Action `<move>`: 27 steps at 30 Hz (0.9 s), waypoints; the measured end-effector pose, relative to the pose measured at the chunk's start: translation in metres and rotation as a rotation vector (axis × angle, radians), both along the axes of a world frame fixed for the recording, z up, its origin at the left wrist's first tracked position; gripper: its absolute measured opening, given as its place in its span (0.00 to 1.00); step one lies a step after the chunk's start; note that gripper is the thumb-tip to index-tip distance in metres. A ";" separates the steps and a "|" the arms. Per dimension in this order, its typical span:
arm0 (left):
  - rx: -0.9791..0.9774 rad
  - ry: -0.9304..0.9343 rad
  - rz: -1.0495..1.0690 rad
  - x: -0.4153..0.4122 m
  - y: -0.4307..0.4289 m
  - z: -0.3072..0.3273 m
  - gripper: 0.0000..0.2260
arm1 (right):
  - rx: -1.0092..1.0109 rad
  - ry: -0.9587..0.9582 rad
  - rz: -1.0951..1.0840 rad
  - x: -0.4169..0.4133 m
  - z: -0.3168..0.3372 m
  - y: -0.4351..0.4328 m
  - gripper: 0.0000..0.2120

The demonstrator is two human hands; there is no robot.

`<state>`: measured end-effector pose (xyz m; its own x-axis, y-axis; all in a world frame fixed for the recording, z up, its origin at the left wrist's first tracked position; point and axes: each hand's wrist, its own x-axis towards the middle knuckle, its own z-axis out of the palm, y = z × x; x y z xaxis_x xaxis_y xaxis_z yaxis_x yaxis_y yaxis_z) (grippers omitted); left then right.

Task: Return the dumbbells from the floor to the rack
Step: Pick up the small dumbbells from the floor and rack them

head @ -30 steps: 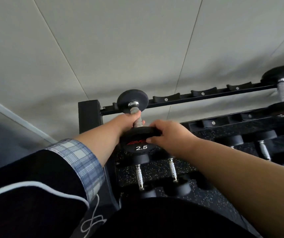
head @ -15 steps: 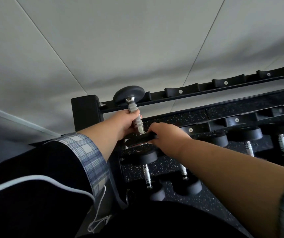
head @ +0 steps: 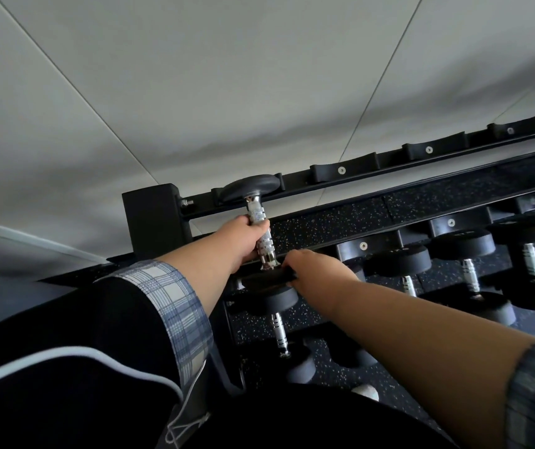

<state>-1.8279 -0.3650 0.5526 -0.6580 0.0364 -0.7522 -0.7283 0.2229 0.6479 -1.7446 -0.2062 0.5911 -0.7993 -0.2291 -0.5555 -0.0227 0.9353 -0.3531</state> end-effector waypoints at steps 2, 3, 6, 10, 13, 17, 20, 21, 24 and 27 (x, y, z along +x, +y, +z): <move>-0.014 -0.009 0.011 -0.001 0.003 0.004 0.14 | -0.018 -0.043 -0.003 -0.004 0.006 0.002 0.14; -0.014 -0.017 0.015 0.000 0.004 0.008 0.13 | -0.040 -0.064 -0.022 -0.005 0.010 0.005 0.17; -0.035 -0.033 -0.006 0.007 0.007 0.022 0.14 | -0.135 -0.052 -0.160 0.002 0.025 0.023 0.21; -0.205 -0.011 -0.106 0.017 0.016 0.053 0.20 | -0.230 0.052 -0.467 0.016 0.046 0.065 0.21; -0.515 0.130 -0.192 0.021 0.039 0.089 0.24 | -0.243 0.213 -0.660 0.034 0.068 0.108 0.18; -0.609 0.369 -0.300 0.040 0.099 0.142 0.19 | -0.221 0.414 -0.845 0.085 0.104 0.174 0.16; -0.533 0.576 -0.472 0.073 0.165 0.169 0.21 | -0.184 0.488 -0.940 0.142 0.126 0.226 0.14; -0.494 0.650 -0.542 0.088 0.190 0.176 0.21 | -0.153 0.507 -0.964 0.165 0.131 0.244 0.14; -0.392 0.844 -0.744 0.140 0.263 0.193 0.20 | -0.056 0.532 -1.062 0.243 0.139 0.295 0.16; -0.296 0.950 -0.938 0.199 0.333 0.204 0.18 | 0.036 0.522 -1.174 0.330 0.144 0.342 0.14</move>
